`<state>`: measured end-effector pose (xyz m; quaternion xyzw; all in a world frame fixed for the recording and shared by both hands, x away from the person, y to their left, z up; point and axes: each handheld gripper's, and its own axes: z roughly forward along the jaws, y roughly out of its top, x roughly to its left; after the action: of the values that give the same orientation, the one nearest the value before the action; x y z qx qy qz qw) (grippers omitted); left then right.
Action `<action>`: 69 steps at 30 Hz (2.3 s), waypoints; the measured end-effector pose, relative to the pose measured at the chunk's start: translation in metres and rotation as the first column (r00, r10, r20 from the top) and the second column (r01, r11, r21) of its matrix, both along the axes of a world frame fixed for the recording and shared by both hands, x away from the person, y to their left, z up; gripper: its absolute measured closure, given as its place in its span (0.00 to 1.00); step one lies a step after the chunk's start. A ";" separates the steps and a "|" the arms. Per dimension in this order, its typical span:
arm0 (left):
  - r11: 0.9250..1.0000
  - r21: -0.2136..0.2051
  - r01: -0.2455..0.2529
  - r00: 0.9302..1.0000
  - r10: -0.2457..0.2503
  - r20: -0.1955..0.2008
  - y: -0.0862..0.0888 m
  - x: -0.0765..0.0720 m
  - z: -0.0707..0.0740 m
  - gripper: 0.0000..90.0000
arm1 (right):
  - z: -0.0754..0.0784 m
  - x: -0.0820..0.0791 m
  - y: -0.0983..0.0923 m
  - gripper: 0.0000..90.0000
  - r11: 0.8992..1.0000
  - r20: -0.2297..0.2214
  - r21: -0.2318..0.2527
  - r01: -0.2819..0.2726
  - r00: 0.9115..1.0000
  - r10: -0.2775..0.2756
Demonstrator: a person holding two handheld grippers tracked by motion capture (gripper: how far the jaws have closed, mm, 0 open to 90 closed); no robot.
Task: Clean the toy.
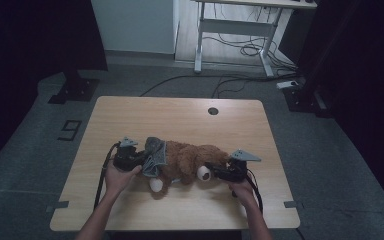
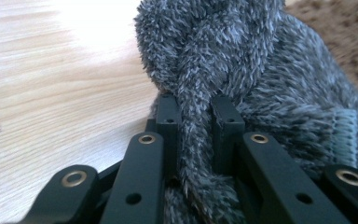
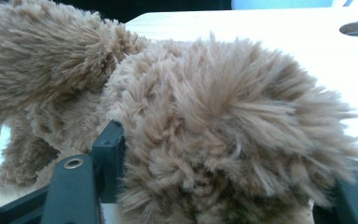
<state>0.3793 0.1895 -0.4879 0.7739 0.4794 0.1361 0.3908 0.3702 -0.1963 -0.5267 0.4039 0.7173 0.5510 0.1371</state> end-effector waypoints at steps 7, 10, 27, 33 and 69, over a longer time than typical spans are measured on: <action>0.998 0.062 0.013 0.997 -0.017 0.075 -0.013 0.003 0.034 0.85 | -0.001 0.000 -0.002 0.38 1.000 0.005 0.009 -0.006 1.000 0.006; 0.997 0.048 0.061 0.989 -0.067 0.129 -0.040 0.014 0.068 0.85 | -0.001 0.000 -0.003 0.37 1.000 0.008 0.009 -0.013 1.000 0.013; 0.987 0.003 0.161 0.987 -0.161 0.014 -0.095 0.025 0.027 0.85 | 0.005 -0.002 -0.005 0.22 0.999 -0.016 -0.016 -0.052 0.999 0.052; 0.988 -0.005 0.154 0.986 -0.153 0.061 -0.091 0.009 0.022 0.85 | 0.017 -0.003 -0.017 0.14 0.996 -0.065 0.041 -0.085 0.994 0.087; 0.987 -0.020 0.157 0.965 -0.149 0.215 -0.082 -0.056 0.014 0.85 | 0.009 -0.005 -0.003 0.51 0.990 -0.156 -0.003 -0.140 0.978 0.138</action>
<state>0.3234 0.1072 -0.4742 0.7822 0.3759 0.1789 0.4634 0.3649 -0.1993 -0.5182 0.3934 0.7563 0.5209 0.0447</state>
